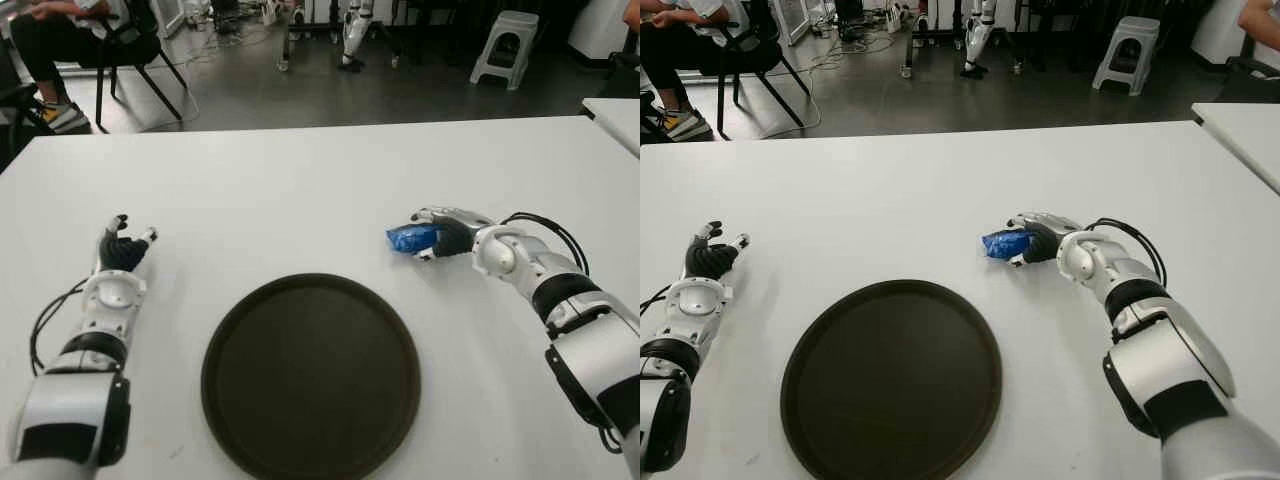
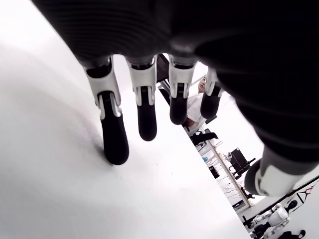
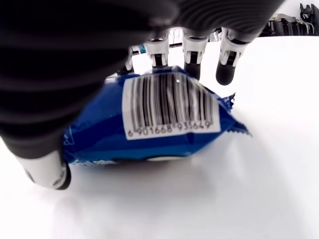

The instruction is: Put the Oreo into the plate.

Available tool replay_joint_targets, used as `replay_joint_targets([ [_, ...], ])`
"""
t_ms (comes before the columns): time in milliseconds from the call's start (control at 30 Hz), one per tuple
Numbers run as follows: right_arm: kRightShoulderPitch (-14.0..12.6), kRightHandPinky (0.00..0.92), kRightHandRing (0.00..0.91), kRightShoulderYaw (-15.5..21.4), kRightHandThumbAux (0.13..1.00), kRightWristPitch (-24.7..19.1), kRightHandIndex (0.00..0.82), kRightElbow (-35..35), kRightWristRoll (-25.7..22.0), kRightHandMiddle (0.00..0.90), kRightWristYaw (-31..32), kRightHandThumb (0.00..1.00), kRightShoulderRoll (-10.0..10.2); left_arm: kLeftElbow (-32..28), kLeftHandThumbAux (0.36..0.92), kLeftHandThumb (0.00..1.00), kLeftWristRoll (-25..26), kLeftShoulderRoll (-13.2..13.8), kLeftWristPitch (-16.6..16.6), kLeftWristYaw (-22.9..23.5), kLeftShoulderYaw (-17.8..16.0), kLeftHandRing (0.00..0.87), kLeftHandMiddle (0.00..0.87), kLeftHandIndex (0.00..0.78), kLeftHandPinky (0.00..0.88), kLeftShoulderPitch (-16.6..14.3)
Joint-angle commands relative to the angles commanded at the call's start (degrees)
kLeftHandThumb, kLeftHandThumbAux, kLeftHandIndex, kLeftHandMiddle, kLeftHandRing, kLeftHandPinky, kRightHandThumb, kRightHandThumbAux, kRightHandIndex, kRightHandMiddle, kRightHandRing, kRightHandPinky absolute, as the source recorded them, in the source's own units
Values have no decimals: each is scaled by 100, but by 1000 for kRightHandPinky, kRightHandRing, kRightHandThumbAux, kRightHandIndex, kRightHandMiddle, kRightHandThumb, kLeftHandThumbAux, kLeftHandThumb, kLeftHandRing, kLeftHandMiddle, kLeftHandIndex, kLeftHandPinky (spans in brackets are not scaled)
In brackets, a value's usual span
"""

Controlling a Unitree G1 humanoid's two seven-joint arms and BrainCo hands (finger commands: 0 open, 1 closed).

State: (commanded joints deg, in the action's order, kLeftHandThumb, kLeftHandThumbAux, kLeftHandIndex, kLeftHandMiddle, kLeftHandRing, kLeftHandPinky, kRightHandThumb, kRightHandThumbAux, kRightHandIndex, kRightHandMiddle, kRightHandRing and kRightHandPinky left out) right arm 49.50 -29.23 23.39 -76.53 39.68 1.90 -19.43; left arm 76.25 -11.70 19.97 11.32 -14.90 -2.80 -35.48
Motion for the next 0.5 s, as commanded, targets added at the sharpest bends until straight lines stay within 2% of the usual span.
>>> replay_joint_targets([
  [133,-39,94,44,9,541,29,0,-2,-17,0,17,214,35,9,537,375,128,-3,31,123,-124,177,149,0,174,8],
  [267,-58,117,60,25,544,34,0,-13,-34,0,42,237,65,16,540,375,147,-3,29,143,-150,187,158,0,191,7],
  [400,-78,105,64,36,546,28,0,-24,-40,1,50,274,107,14,542,368,58,7,31,68,-79,185,158,0,182,13],
  [500,-93,89,53,43,548,39,0,-27,-49,0,72,259,138,5,526,342,16,5,54,17,-40,165,146,0,149,19],
])
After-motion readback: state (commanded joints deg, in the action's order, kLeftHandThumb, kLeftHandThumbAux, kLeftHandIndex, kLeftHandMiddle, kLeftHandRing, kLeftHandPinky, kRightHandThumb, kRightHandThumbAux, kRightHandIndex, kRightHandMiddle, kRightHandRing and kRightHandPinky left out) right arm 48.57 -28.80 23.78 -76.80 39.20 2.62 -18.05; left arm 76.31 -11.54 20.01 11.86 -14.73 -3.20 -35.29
